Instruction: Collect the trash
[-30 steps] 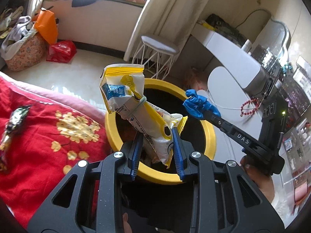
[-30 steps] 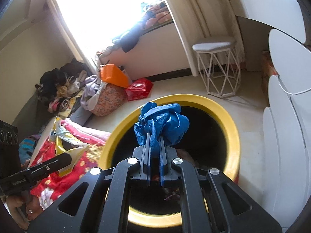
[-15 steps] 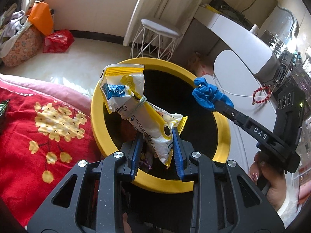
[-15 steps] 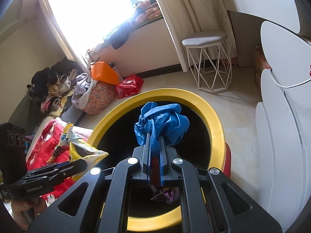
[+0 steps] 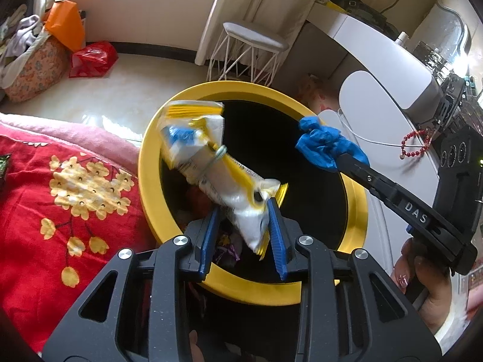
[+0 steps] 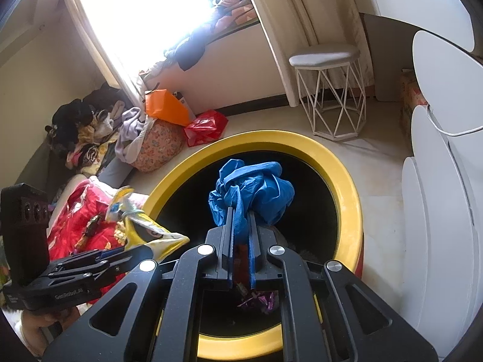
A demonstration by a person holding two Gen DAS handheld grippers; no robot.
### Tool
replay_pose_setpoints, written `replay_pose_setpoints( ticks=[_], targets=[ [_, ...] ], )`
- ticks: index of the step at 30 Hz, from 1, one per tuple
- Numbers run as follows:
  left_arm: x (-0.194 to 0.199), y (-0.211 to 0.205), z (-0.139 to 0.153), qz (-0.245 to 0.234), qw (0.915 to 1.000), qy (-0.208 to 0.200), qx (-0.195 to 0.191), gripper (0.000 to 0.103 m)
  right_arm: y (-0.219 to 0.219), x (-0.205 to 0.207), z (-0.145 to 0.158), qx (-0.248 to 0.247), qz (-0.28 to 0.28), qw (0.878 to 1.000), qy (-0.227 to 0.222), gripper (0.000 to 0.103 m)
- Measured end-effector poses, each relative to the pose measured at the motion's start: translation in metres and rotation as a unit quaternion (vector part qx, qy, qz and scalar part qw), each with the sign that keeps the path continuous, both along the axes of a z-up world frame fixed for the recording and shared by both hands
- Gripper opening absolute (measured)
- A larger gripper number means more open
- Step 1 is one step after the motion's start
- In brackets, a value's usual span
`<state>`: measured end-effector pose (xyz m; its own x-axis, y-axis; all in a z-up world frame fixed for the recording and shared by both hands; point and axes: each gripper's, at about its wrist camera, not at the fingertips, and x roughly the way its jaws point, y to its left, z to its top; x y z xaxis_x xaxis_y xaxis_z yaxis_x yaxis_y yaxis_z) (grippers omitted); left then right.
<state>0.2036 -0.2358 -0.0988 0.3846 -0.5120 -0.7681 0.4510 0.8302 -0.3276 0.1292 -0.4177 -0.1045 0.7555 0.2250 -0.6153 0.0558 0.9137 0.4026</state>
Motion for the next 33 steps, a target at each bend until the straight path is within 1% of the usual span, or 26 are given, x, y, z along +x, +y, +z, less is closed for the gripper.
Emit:
replay_pose_setpoints(
  ticks=[1,2,3,4,6,7,8,9,12,13,14,15,17,20,26,29,33],
  targets=[
    [0.001,-0.001,0.001,0.000,1.0000,0.000,-0.001,0.027,0.000,-0.001,0.001,-0.002,-0.003,1.000,-0.001,0.029],
    [0.001,-0.001,0.002,0.001,1.0000,0.000,-0.003,0.035,0.001,-0.002,0.002,-0.004,-0.006,1.000,-0.003,0.041],
    [0.000,0.000,0.004,0.003,1.0000,-0.003,-0.003,0.040,0.001,-0.002,0.003,-0.006,-0.009,1.000,-0.006,0.044],
    [-0.001,0.001,0.005,0.004,1.0000,-0.005,-0.003,0.048,0.001,-0.003,0.004,-0.007,-0.010,1.000,-0.007,0.045],
    [-0.002,0.003,0.008,0.005,1.0000,-0.007,-0.005,0.052,0.001,-0.005,0.005,-0.006,-0.012,1.000,-0.009,0.046],
    [-0.003,0.004,0.009,0.007,0.9999,-0.006,-0.007,0.055,0.001,-0.005,0.006,-0.007,-0.014,1.000,-0.010,0.049],
    [-0.004,0.005,0.011,0.009,0.9999,-0.007,-0.008,0.061,0.001,-0.006,0.007,-0.008,-0.015,1.000,-0.010,0.051],
    [-0.006,0.007,0.013,0.010,0.9999,-0.010,-0.009,0.065,0.002,-0.006,0.008,-0.009,-0.016,1.000,-0.010,0.052],
    [-0.010,0.011,0.019,0.016,0.9997,-0.016,-0.010,0.081,0.005,-0.008,0.010,-0.015,-0.018,1.000,-0.010,0.059],
    [-0.011,0.013,0.021,0.019,0.9996,-0.017,-0.012,0.085,0.006,-0.009,0.012,-0.019,-0.020,1.000,-0.012,0.063],
    [-0.012,0.015,0.024,0.023,0.9995,-0.019,-0.014,0.093,0.007,-0.010,0.014,-0.022,-0.021,0.999,-0.013,0.067],
    [-0.014,0.017,0.026,0.029,0.9992,-0.023,-0.013,0.092,0.007,-0.011,0.015,-0.027,-0.024,0.999,-0.014,0.069],
    [-0.016,0.021,0.030,0.045,0.9986,-0.029,-0.002,0.092,0.010,-0.013,0.018,-0.034,-0.027,0.999,-0.014,0.077],
    [-0.019,0.028,0.034,0.059,0.9978,-0.029,-0.002,0.092,0.014,-0.017,0.023,-0.045,-0.030,0.998,-0.018,0.084],
    [-0.028,0.044,0.045,0.072,0.9966,-0.040,-0.008,0.092,0.023,-0.023,0.033,-0.062,-0.031,0.997,-0.025,0.091],
    [-0.033,0.051,0.049,0.074,0.9962,-0.044,-0.015,0.092,0.029,-0.026,0.037,-0.073,-0.031,0.997,-0.028,0.093],
    [-0.042,0.060,0.058,0.077,0.9950,-0.060,-0.018,0.092,0.035,-0.032,0.042,-0.084,-0.030,0.996,-0.029,0.095]
  ],
)
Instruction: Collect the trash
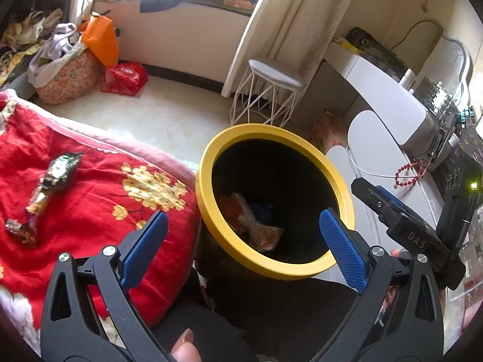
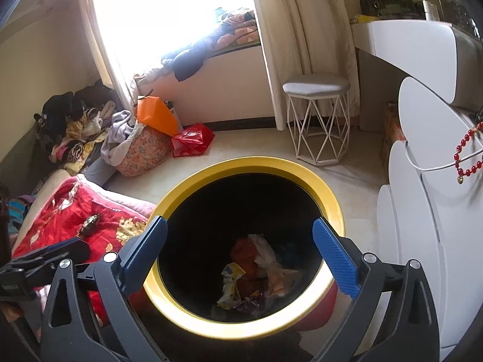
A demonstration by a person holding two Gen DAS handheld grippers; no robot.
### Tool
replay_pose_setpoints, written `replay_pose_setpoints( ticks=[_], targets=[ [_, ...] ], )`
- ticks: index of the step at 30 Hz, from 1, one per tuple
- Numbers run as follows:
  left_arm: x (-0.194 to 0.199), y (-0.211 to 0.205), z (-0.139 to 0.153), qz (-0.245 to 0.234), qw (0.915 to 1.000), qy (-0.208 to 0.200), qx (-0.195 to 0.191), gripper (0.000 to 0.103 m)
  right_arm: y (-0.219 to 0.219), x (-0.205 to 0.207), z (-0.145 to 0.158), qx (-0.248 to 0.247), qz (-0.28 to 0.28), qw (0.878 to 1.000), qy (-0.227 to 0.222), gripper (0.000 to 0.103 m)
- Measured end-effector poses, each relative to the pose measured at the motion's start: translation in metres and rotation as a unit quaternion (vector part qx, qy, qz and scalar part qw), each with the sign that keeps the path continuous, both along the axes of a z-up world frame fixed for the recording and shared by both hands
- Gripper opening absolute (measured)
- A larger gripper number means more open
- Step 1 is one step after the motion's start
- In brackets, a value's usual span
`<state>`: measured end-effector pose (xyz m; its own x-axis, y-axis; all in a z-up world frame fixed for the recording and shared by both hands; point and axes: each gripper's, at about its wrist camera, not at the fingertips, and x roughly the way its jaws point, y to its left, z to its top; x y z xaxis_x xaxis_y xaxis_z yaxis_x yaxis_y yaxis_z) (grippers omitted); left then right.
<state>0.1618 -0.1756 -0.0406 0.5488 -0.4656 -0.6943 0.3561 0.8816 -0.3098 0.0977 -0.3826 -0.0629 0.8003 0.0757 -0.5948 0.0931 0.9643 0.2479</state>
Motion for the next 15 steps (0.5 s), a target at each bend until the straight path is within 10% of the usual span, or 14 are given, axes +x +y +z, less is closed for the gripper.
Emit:
replay_pose_setpoints(
  ticks=[15],
  targets=[
    [-0.030,0.030,0.023,0.022,0.9986,-0.048,0.009,0.092,0.025,-0.015,0.020,-0.017,0.015,1.000,-0.018,0.096]
  ],
)
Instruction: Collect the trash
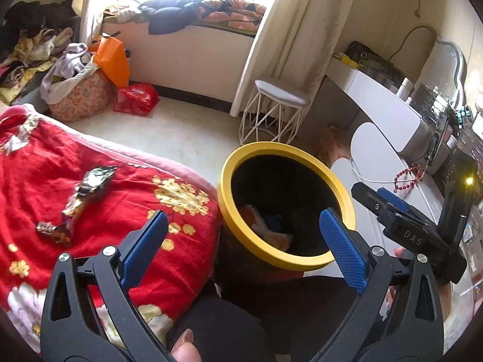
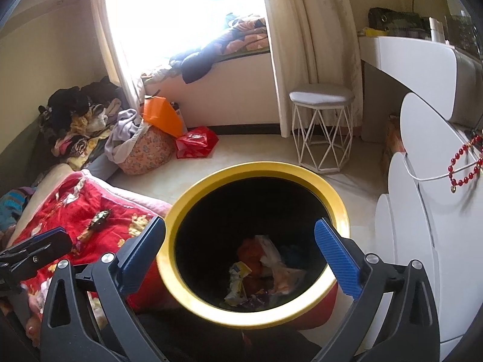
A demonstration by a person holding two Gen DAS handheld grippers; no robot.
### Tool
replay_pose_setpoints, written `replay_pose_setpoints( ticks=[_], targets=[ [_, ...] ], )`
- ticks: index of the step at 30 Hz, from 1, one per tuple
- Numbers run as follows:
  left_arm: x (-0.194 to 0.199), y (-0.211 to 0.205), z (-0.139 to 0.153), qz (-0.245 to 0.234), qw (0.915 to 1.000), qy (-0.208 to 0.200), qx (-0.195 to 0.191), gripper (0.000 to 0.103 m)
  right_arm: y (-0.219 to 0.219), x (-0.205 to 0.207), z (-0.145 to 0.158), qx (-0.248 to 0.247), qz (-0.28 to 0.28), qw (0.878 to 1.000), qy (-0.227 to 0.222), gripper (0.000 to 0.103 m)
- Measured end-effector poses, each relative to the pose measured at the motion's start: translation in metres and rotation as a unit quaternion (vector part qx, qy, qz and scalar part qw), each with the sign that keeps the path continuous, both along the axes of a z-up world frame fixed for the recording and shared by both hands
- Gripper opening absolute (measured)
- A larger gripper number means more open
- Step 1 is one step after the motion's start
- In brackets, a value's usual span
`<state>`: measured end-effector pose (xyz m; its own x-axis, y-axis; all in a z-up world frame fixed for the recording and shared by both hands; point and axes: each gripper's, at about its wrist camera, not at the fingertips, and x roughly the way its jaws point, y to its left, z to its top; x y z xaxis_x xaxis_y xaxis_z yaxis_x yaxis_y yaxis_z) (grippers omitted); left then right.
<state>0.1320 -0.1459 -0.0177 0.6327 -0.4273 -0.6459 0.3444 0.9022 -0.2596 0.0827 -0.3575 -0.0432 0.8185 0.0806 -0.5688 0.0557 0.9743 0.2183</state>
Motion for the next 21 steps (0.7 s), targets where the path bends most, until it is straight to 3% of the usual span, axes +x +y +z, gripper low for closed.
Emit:
replay_pose_setpoints(
  ticks=[21],
  targets=[
    [-0.030,0.064,0.001,0.069,0.9975,-0.015,-0.005,0.092,0.053,-0.009,0.018,-0.009,0.062,0.998,-0.026,0.096]
  ],
)
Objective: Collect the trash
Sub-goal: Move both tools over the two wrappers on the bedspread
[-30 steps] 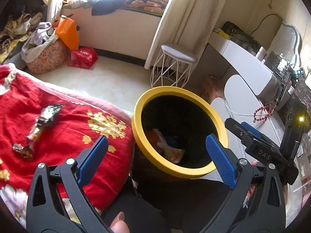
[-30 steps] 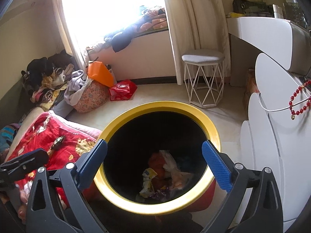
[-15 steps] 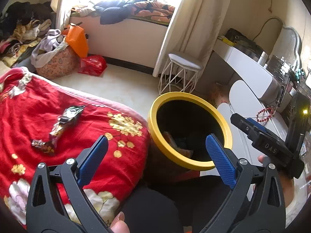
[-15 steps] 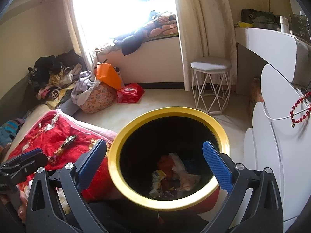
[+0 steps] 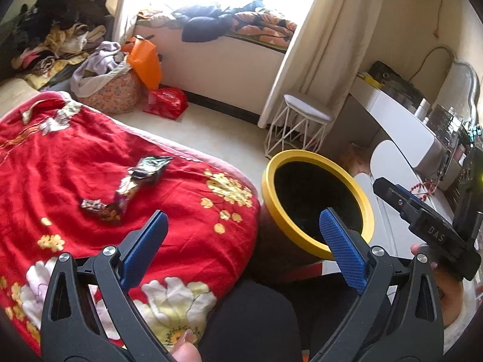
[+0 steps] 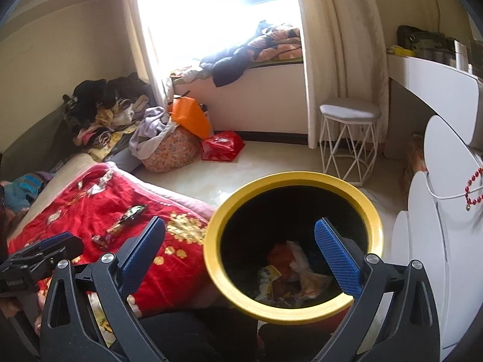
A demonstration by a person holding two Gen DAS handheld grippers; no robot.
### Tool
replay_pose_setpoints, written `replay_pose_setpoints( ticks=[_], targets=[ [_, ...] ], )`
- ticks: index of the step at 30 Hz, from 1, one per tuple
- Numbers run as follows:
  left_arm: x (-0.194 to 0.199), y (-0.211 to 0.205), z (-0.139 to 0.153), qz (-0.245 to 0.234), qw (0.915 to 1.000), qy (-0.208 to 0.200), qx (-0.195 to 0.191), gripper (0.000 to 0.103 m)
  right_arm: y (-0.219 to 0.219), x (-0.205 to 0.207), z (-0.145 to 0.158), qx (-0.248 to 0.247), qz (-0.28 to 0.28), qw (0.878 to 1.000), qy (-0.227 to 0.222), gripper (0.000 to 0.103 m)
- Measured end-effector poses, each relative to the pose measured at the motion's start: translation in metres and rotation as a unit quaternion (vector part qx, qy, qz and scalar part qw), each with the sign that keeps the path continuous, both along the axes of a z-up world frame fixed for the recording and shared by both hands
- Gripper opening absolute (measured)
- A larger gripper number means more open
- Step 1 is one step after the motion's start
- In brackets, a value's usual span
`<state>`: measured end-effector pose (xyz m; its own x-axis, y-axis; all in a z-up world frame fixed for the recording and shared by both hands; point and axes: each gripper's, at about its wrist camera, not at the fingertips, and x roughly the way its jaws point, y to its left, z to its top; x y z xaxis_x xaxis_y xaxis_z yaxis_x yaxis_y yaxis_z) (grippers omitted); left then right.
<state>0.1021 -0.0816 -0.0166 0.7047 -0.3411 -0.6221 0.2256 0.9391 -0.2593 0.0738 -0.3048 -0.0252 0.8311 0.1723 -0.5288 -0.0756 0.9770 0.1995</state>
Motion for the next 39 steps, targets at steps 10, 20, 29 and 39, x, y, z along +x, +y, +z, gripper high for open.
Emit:
replay_pose_setpoints(
  ticks=[10,20,29,39],
  targets=[
    [-0.010,0.027,0.003,0.030,0.9995,-0.010,0.004,0.092,0.029,-0.008,0.006,-0.001,0.039,0.999,-0.017,0.096],
    [-0.018,0.061,0.006,0.067,0.9976,-0.019,0.002,0.092,0.063,-0.013,0.016,-0.010,0.088,0.996,-0.025,0.097],
    [-0.022,0.093,0.004,0.102,0.9946,-0.020,0.007,0.092,0.091,-0.013,0.018,-0.012,0.123,0.992,-0.027,0.097],
    [-0.023,0.138,-0.002,0.148,0.9889,-0.013,-0.004,0.092,0.130,-0.007,0.010,-0.011,0.172,0.985,-0.007,0.097]
  ],
)
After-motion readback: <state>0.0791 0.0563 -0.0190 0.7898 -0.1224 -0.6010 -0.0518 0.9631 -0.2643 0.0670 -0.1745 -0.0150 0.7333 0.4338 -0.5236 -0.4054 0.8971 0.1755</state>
